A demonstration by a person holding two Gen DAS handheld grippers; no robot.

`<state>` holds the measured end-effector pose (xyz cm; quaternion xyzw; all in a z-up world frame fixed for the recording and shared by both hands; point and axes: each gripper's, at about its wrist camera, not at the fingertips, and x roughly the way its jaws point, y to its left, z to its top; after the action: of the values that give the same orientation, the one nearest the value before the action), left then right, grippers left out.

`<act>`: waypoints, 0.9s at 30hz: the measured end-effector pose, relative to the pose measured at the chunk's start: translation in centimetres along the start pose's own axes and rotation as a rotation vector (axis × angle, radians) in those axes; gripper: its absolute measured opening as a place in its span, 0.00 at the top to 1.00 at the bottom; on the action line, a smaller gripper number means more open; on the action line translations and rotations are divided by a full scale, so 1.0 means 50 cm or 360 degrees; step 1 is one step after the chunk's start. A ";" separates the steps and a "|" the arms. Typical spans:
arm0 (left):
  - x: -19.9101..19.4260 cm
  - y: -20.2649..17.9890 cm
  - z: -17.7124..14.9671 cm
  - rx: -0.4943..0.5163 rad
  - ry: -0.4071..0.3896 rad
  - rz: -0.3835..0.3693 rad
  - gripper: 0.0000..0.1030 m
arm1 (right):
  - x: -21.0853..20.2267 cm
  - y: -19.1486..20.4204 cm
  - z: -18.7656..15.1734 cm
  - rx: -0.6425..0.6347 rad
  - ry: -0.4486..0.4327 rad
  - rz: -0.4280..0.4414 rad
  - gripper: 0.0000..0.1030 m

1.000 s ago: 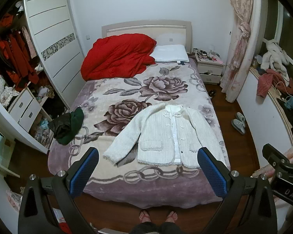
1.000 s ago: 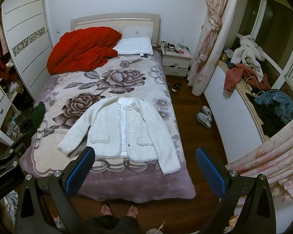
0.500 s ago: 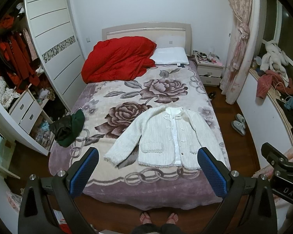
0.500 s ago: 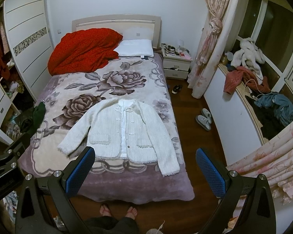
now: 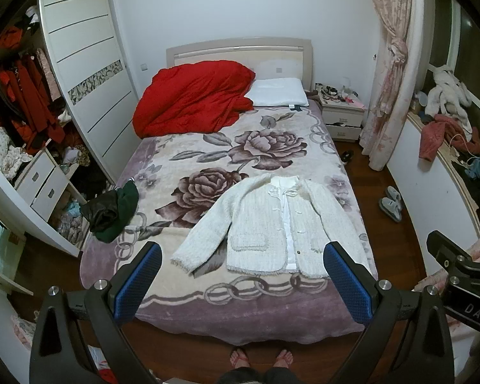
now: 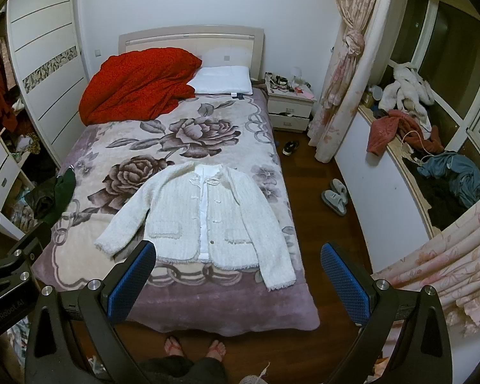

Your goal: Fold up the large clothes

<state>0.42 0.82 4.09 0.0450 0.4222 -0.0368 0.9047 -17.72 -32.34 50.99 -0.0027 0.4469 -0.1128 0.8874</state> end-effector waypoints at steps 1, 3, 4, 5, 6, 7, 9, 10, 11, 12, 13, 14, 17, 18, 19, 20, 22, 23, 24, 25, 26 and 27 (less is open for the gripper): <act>-0.001 0.002 0.003 0.0001 -0.0002 0.0001 0.00 | 0.001 0.001 0.001 0.0002 0.0001 0.0002 0.00; 0.000 0.009 0.011 -0.0001 0.0000 -0.0003 0.00 | 0.001 0.001 -0.003 -0.0001 -0.0003 -0.0001 0.00; -0.002 0.002 0.004 -0.0003 -0.0002 0.0000 0.00 | 0.001 0.000 -0.004 0.0000 -0.0005 0.0001 0.00; -0.001 -0.002 -0.001 0.0001 -0.0003 0.0003 0.00 | 0.002 0.001 -0.002 0.0000 -0.0006 0.0001 0.00; -0.001 0.000 0.002 0.0001 -0.0003 0.0001 0.00 | -0.009 0.007 0.010 0.0000 -0.0006 0.0002 0.00; -0.001 -0.002 -0.001 0.0000 -0.0004 0.0001 0.00 | -0.011 0.008 0.012 0.0000 -0.0007 0.0002 0.00; -0.001 -0.001 0.000 0.0001 -0.0009 0.0004 0.00 | -0.010 0.007 0.007 0.0002 -0.0009 0.0003 0.00; -0.002 0.001 0.004 0.0001 -0.0011 0.0004 0.00 | -0.009 0.008 0.005 0.0002 -0.0008 0.0004 0.00; -0.002 0.004 0.008 -0.0001 -0.0013 0.0003 0.00 | -0.009 0.011 0.009 0.0002 -0.0010 0.0004 0.00; -0.001 0.007 0.012 -0.0003 -0.0017 0.0004 0.00 | -0.008 0.011 0.005 0.0001 -0.0012 0.0001 0.00; -0.001 0.009 0.016 -0.0004 -0.0019 0.0004 0.00 | -0.007 0.008 0.000 0.0001 -0.0010 0.0003 0.00; -0.006 0.006 0.015 -0.0004 -0.0021 0.0004 0.00 | -0.007 0.010 0.002 0.0002 -0.0009 0.0006 0.00; -0.008 0.006 0.013 0.0000 -0.0026 0.0006 0.00 | -0.027 0.025 0.022 0.0002 -0.0012 0.0006 0.00; -0.008 0.007 0.015 -0.0001 -0.0027 0.0005 0.00 | -0.027 0.026 0.022 0.0004 -0.0012 0.0006 0.00; -0.008 0.006 0.013 -0.0001 -0.0026 0.0005 0.00 | -0.026 0.023 0.016 0.0005 -0.0013 0.0007 0.00; -0.008 0.006 0.013 -0.0001 -0.0026 0.0003 0.00 | -0.026 0.025 0.017 0.0005 -0.0013 0.0007 0.00; -0.008 0.007 0.015 -0.0001 -0.0028 0.0004 0.00 | -0.026 0.025 0.013 0.0002 -0.0014 0.0005 0.00; -0.008 0.006 0.013 0.0000 -0.0029 0.0004 0.00 | -0.025 0.024 0.009 0.0004 -0.0015 0.0006 0.00; -0.008 0.006 0.013 0.0000 -0.0030 0.0004 0.00 | -0.027 0.027 0.015 0.0005 -0.0016 0.0007 0.00; -0.008 0.006 0.011 -0.0001 -0.0029 0.0003 0.00 | -0.025 0.026 0.010 0.0004 -0.0016 0.0007 0.00; -0.008 0.006 0.012 -0.0001 -0.0030 0.0004 0.00 | -0.025 0.025 0.006 0.0002 -0.0017 0.0007 0.00; -0.008 0.006 0.012 -0.0001 -0.0032 0.0004 0.00 | -0.027 0.029 0.012 0.0003 -0.0018 0.0006 0.00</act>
<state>0.65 1.04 4.78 0.0449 0.4129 -0.0358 0.9090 -17.76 -30.71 52.26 -0.0017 0.4417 -0.1116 0.8902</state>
